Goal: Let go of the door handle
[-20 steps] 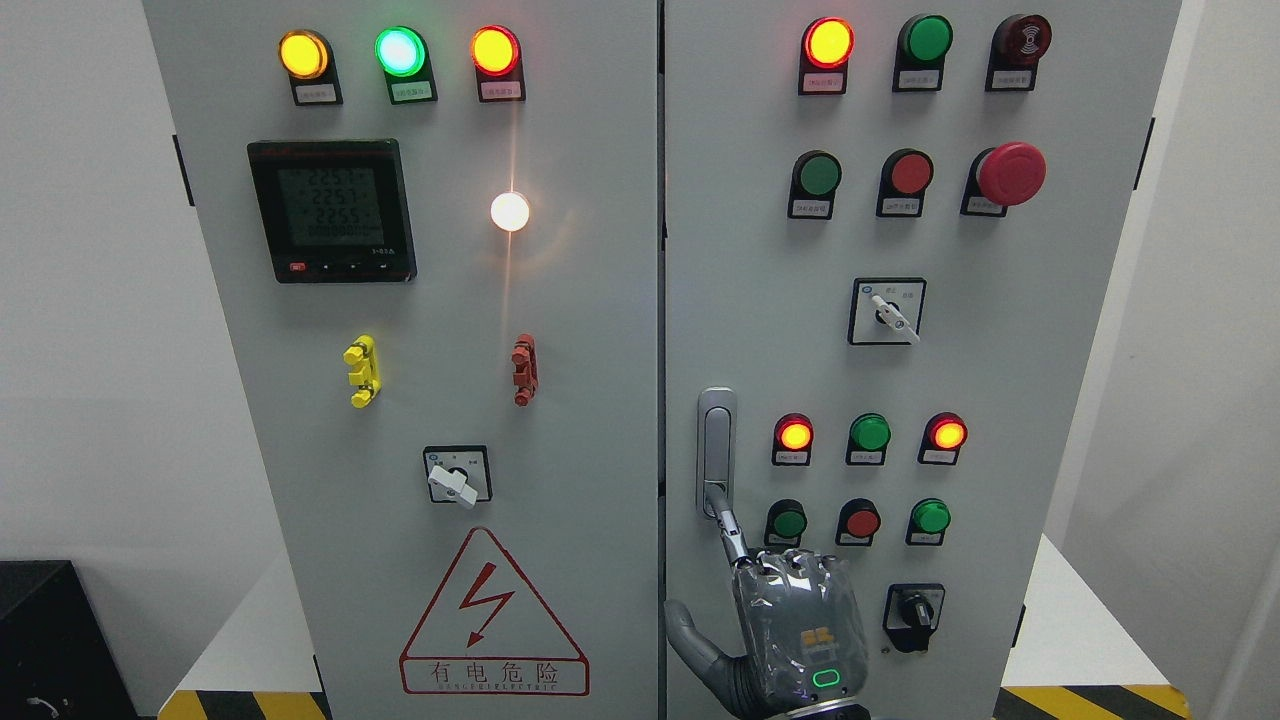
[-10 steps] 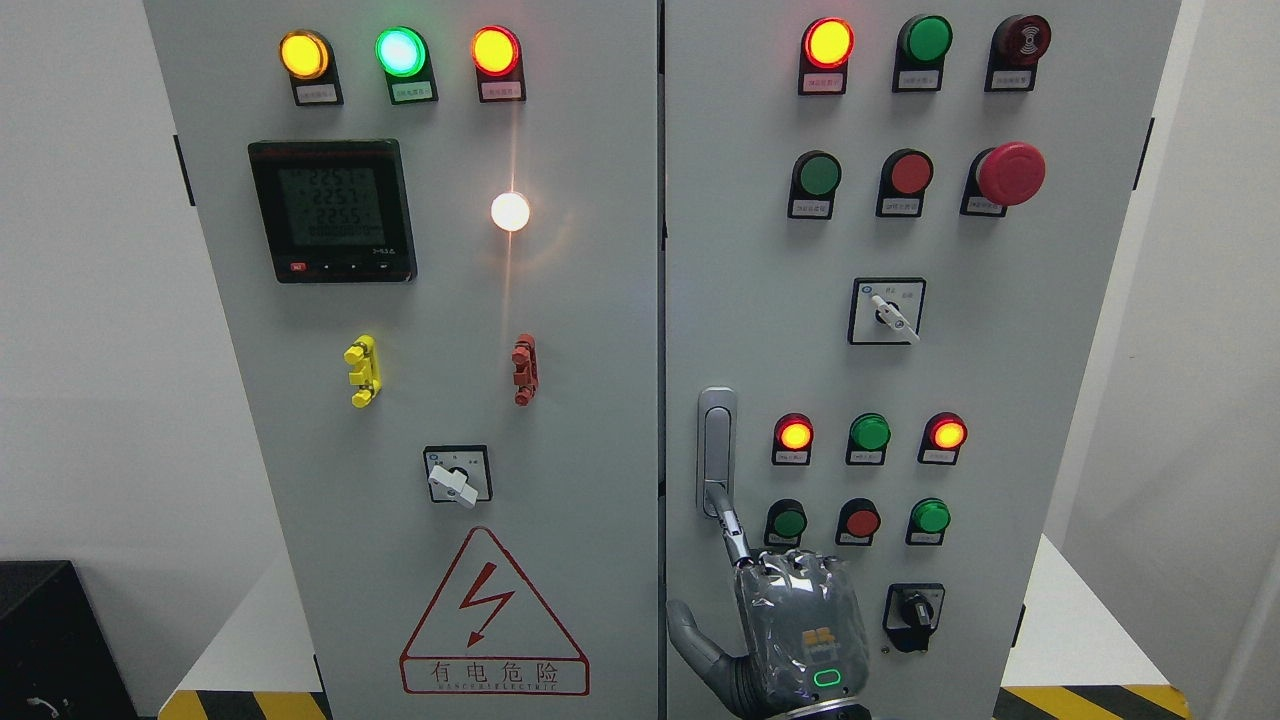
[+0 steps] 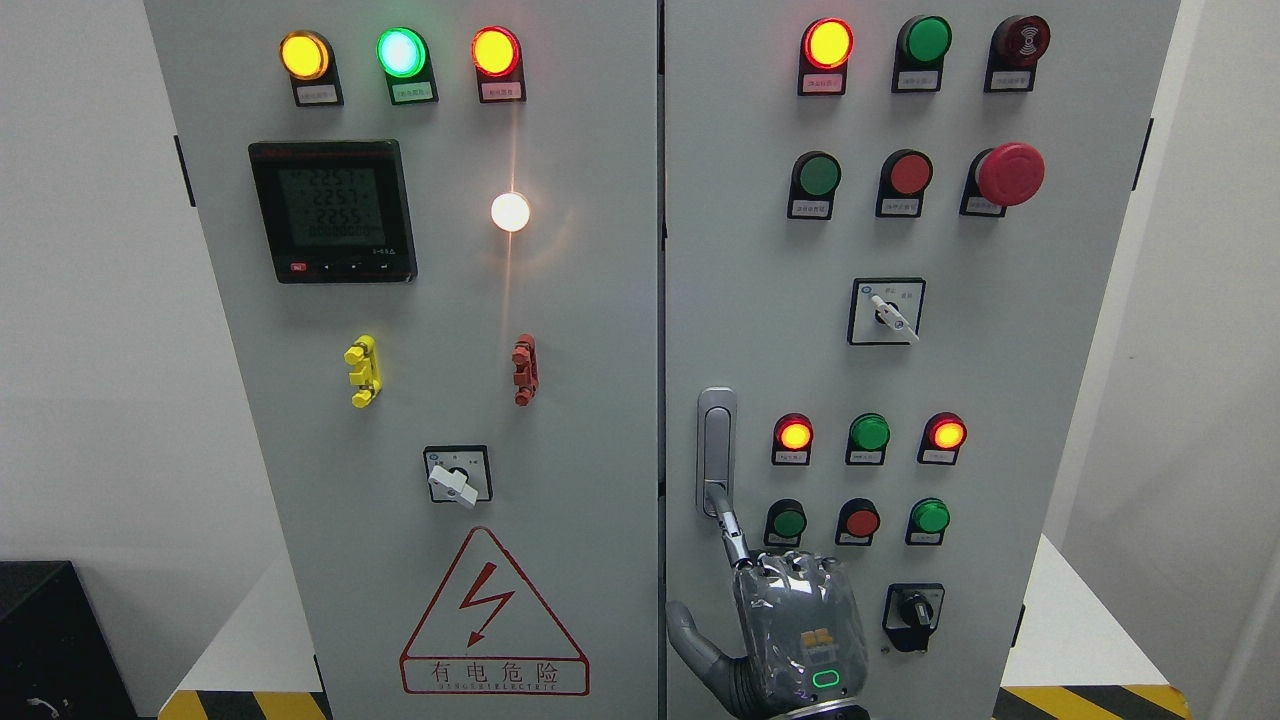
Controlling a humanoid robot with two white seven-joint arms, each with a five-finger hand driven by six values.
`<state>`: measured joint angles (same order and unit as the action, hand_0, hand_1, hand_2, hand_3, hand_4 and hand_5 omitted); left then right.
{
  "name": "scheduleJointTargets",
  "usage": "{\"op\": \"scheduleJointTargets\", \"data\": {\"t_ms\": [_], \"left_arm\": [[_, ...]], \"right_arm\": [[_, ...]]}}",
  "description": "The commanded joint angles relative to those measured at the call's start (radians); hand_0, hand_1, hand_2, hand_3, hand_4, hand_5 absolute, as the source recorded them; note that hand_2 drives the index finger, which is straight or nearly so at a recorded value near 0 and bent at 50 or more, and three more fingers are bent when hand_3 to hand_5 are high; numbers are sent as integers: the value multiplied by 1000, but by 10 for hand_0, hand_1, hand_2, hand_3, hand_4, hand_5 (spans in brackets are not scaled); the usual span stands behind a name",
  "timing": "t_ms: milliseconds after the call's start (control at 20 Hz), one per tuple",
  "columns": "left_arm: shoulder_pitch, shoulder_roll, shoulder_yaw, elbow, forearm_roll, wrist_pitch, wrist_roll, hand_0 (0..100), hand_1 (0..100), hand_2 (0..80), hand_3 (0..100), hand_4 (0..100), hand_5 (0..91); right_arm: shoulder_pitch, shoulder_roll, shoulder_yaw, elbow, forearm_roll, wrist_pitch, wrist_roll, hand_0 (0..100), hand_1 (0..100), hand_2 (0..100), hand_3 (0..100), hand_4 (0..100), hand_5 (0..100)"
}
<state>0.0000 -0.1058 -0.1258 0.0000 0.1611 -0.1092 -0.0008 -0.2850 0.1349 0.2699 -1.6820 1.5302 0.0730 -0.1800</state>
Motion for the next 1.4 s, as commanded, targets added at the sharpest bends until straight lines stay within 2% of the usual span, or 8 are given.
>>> {"op": "scheduleJointTargets", "data": {"t_ms": [0, 1352], "left_arm": [[-26, 0, 0, 29, 0, 0, 1, 120, 556, 0, 0, 0, 0], [-28, 0, 0, 29, 1, 0, 1, 120, 556, 0, 0, 0, 0]], "right_arm": [[3, 0, 2, 13, -1, -1, 1, 317, 253, 105, 1000, 1000, 1000], [4, 0, -6, 39, -1, -1, 4, 325, 252, 111, 1000, 1000, 1000]]}}
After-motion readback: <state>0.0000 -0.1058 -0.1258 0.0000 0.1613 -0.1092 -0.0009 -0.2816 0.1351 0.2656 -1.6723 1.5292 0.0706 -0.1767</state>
